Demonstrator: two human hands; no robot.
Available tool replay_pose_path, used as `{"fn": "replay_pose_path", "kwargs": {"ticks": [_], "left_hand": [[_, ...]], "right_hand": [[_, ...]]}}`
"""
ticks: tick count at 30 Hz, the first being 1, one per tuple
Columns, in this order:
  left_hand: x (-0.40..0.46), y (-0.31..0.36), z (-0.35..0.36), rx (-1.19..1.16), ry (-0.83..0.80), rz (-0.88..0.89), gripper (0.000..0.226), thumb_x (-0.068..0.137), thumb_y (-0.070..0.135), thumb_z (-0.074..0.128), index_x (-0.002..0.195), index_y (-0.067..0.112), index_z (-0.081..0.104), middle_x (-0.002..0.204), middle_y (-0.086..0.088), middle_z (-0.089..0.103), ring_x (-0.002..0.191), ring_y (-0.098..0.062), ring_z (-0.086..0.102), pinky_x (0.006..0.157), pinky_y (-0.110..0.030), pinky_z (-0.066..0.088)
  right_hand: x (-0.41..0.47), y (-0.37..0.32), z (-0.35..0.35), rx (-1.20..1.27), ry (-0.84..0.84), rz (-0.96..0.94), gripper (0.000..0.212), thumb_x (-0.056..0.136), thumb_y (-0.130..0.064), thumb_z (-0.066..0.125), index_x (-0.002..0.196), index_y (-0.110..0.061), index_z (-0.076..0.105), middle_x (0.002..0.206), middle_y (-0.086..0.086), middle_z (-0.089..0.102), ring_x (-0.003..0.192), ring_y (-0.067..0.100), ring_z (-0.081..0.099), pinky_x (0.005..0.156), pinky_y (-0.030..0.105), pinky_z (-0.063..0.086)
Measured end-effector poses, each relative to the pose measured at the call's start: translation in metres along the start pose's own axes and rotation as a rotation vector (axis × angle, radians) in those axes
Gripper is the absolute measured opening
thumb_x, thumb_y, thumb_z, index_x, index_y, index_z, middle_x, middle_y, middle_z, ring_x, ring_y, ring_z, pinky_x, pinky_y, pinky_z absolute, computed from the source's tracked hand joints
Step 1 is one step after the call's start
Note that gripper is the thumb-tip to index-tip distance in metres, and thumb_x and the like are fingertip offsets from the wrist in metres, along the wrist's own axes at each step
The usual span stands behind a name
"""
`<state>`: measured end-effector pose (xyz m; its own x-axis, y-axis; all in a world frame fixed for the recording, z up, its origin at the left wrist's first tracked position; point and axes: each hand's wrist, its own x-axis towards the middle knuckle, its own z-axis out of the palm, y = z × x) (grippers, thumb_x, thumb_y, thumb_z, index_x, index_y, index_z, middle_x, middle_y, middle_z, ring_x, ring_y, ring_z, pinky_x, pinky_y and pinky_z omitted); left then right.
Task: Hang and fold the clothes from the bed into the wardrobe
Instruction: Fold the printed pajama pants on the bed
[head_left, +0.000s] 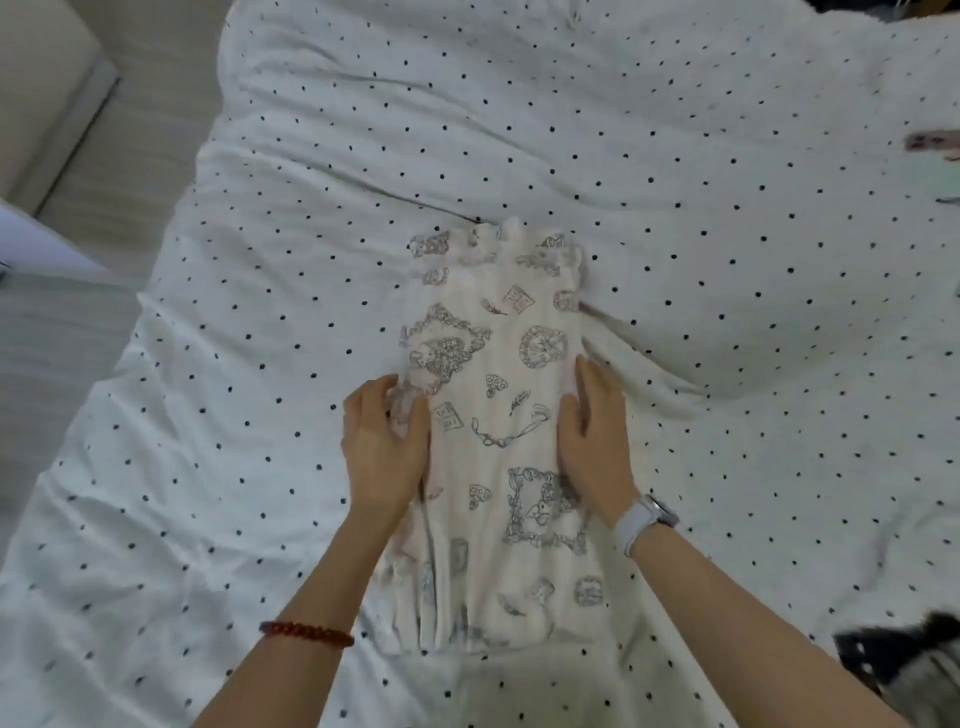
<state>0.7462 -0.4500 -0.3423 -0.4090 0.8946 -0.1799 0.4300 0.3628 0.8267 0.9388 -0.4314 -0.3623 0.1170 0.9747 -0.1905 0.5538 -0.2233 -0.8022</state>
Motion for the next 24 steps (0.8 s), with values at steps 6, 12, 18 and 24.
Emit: {"fn": "replay_pose_path", "kwargs": {"ticks": [6, 12, 18, 24], "left_hand": [[-0.1, -0.036, -0.027, -0.06, 0.035, -0.185, 0.026, 0.087, 0.023, 0.063, 0.108, 0.014, 0.051, 0.11, 0.003, 0.047, 0.098, -0.007, 0.047, 0.088, -0.022, 0.04], [-0.176, -0.07, -0.035, 0.149, 0.046, -0.114, 0.042, 0.074, 0.05, 0.054, 0.083, 0.01, 0.063, 0.1, -0.009, 0.057, 0.097, -0.02, 0.048, 0.082, -0.03, 0.035], [-0.194, -0.07, -0.016, 0.357, 0.04, -0.126, 0.039, 0.08, 0.037, 0.069, 0.106, 0.007, 0.067, 0.111, -0.014, 0.052, 0.104, -0.032, 0.049, 0.084, -0.038, 0.036], [-0.182, -0.072, -0.025, 0.064, 0.043, -0.192, 0.019, 0.093, 0.01, 0.053, 0.101, -0.001, 0.066, 0.111, -0.013, 0.057, 0.098, -0.027, 0.055, 0.076, -0.027, 0.038]], "right_hand": [[-0.103, 0.044, -0.002, 0.095, 0.051, 0.293, 0.029, 0.099, -0.02, 0.041, 0.126, -0.013, 0.049, 0.111, -0.005, 0.049, 0.11, 0.017, 0.048, 0.097, 0.032, 0.04], [-0.175, 0.055, -0.008, 0.163, 0.012, 0.445, 0.009, 0.098, -0.02, 0.044, 0.105, -0.017, 0.048, 0.093, -0.002, 0.052, 0.079, 0.005, 0.049, 0.066, 0.013, 0.038], [-0.189, 0.05, 0.008, 0.191, 0.059, 0.482, 0.003, 0.094, -0.012, 0.045, 0.092, -0.013, 0.046, 0.085, 0.004, 0.049, 0.077, 0.022, 0.05, 0.069, 0.033, 0.046], [-0.187, 0.043, 0.003, 0.243, 0.227, 0.499, 0.004, 0.094, -0.005, 0.045, 0.091, -0.007, 0.047, 0.074, -0.004, 0.046, 0.077, 0.02, 0.048, 0.067, 0.026, 0.045]]}}
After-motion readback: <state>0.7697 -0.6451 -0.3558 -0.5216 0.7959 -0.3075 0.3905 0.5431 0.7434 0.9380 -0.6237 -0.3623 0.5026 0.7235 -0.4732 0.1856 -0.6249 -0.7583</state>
